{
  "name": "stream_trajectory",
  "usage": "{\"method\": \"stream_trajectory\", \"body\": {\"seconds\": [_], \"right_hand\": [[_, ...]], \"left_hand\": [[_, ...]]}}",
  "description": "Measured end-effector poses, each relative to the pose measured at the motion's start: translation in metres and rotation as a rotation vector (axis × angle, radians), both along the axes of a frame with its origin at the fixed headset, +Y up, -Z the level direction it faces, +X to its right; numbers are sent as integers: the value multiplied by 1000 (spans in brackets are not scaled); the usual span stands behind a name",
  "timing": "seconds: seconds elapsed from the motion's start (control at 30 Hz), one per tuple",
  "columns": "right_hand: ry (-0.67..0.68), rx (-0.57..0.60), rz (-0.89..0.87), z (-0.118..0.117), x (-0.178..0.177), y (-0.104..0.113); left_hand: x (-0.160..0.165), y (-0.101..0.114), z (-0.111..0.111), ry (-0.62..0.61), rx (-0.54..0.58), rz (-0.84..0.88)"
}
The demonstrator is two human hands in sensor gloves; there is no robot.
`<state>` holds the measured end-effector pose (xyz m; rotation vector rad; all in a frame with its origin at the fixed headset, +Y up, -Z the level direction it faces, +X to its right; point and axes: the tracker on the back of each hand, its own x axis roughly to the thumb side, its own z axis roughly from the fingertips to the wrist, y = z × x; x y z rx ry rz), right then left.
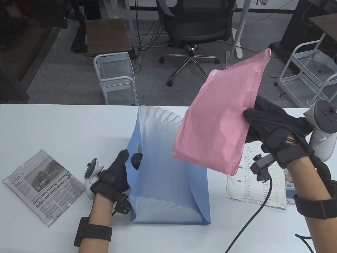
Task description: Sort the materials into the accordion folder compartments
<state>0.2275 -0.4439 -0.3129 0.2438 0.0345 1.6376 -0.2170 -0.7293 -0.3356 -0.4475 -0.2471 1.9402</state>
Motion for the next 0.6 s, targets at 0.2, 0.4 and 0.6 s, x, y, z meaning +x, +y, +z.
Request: {"method": "stream_trajectory", "body": {"seconds": [0.2, 0.4, 0.6], "right_hand": [[80, -6, 53, 4, -22, -8], [109, 0, 140, 6, -33, -9], [125, -21, 166, 5, -41, -15]], "left_hand": [[0, 0, 0, 1, 0, 4], [-1, 1, 0, 2, 0, 3], [-1, 1, 0, 2, 0, 4]]}}
